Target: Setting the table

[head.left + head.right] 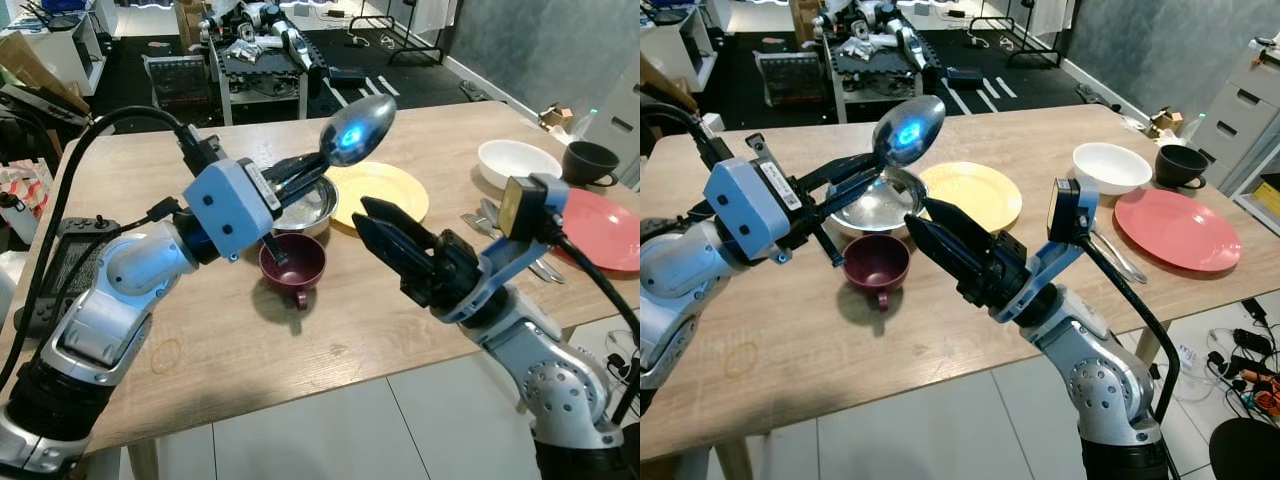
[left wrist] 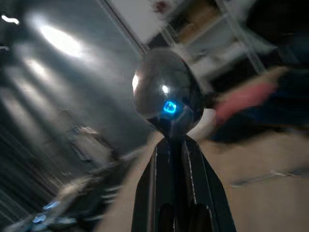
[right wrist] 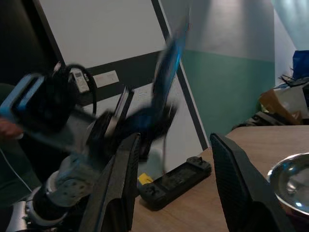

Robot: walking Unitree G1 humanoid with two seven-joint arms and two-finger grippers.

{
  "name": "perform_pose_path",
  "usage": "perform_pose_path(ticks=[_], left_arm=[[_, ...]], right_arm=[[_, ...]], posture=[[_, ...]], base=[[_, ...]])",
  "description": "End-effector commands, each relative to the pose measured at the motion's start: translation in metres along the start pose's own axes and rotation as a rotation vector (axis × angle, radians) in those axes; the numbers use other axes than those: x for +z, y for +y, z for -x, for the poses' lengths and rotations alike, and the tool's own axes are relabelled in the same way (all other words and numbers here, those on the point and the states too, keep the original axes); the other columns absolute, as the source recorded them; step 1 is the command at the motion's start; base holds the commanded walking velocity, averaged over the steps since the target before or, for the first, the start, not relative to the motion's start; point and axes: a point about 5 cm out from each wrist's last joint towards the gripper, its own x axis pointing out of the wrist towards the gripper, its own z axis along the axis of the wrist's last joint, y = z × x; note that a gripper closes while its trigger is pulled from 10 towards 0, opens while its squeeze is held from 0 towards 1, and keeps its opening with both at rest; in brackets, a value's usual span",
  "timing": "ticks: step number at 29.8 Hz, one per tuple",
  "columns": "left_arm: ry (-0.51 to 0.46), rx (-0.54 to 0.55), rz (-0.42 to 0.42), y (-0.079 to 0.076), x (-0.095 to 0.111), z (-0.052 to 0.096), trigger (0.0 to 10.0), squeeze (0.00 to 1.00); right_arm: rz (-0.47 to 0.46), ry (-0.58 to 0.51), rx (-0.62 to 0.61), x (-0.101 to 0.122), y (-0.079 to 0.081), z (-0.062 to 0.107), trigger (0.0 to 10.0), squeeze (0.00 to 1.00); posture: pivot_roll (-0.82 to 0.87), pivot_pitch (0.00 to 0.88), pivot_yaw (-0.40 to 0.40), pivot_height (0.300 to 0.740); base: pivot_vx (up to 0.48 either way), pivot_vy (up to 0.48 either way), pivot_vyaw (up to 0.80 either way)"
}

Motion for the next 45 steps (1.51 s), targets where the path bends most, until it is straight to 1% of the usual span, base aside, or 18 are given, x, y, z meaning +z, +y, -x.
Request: perform_pose_path(ticks=[1,4,5,6,13,14,15,16,17,18,26,28,32,37,44,45], left_arm=[[0.011,-0.091,0.045,-0.012,0.001,0.002,10.0,0.0],[0.044,-0.178,0.113,-0.02,0.0,0.007,10.0,0.0],[0.044,-0.178,0.113,-0.02,0.0,0.007,10.0,0.0],[0.049,-0.189,0.131,-0.021,0.0,0.008,10.0,0.0],[0.061,-0.184,0.129,-0.017,0.0,0.009,10.0,0.0],[0.061,-0.181,0.127,-0.016,0.0,0.009,10.0,0.0],[0.061,-0.181,0.127,-0.016,0.0,0.009,10.0,0.0],[0.062,-0.18,0.127,-0.015,0.001,0.008,10.0,0.0],[0.063,-0.18,0.127,-0.014,0.001,0.008,10.0,0.0],[0.062,-0.179,0.124,-0.013,0.002,0.008,10.0,0.0],[0.058,-0.179,0.116,-0.012,0.004,0.007,10.0,0.0],[0.055,-0.183,0.097,-0.012,0.004,0.007,10.0,0.0],[0.057,-0.193,0.075,-0.013,0.004,0.007,10.0,0.0],[0.07,-0.222,0.07,-0.018,0.002,0.01,10.0,0.0],[0.078,-0.234,0.056,-0.02,0.0,0.009,10.0,0.0],[0.079,-0.236,0.053,-0.02,0.0,0.009,10.0,0.86]], right_arm=[[0.02,-0.011,0.001,0.007,-0.002,0.003,10.0,0.0],[0.026,-0.047,0.031,0.018,0.0,0.003,10.0,0.0],[0.026,-0.047,0.031,0.018,0.0,0.003,10.0,0.0],[0.028,-0.051,0.036,0.02,0.0,0.003,10.0,0.0],[0.018,-0.056,0.078,0.024,0.004,0.004,10.0,0.0],[0.016,-0.044,0.09,0.023,0.006,0.005,5.3,0.0],[0.016,-0.044,0.09,0.023,0.006,0.005,5.3,0.0],[0.015,-0.032,0.098,0.022,0.007,0.005,4.4,0.0],[0.013,-0.022,0.103,0.021,0.007,0.006,2.0,0.0],[0.009,-0.009,0.107,0.019,0.008,0.007,0.0,0.0],[-0.004,0.037,0.128,0.011,0.01,0.008,0.0,0.0],[-0.008,0.072,0.145,0.006,0.011,0.008,0.0,0.0],[-0.012,0.099,0.159,0.003,0.012,0.008,0.0,0.0],[-0.011,0.087,0.154,0.006,0.011,0.008,0.0,0.0],[-0.012,0.085,0.158,0.006,0.011,0.008,0.0,0.0],[-0.012,0.084,0.158,0.006,0.011,0.008,0.0,0.0]], posture=[[0.13,0.147,0.061,0.74],[0.13,0.147,0.061,0.74],[0.13,0.147,0.061,0.74],[0.13,0.147,0.062,0.74],[0.13,0.147,0.063,0.74],[0.13,0.147,0.063,0.74],[0.13,0.147,0.063,0.74],[0.13,0.147,0.063,0.74],[0.13,0.147,0.063,0.74],[0.13,0.147,0.063,0.74],[0.13,0.146,0.066,0.74],[0.13,0.145,0.069,0.74],[0.14,0.146,0.07,0.74],[0.14,0.146,0.07,0.74],[0.13,0.144,0.071,0.74],[0.13,0.142,0.071,0.74]], base=[[0.0,0.0,0.0],[0.0,0.0,0.0],[0.0,0.0,0.0],[0.0,0.0,0.0],[0.0,0.0,0.0],[0.0,0.0,0.0],[0.0,0.0,0.0],[0.0,0.0,0.0],[0.0,0.0,0.0],[0.0,0.0,0.0],[0.0,0.0,0.0],[0.0,0.0,0.0],[0.0,0.0,0.0],[0.0,0.0,0.0],[0.0,0.0,0.0],[0.0,0.0,0.0]])
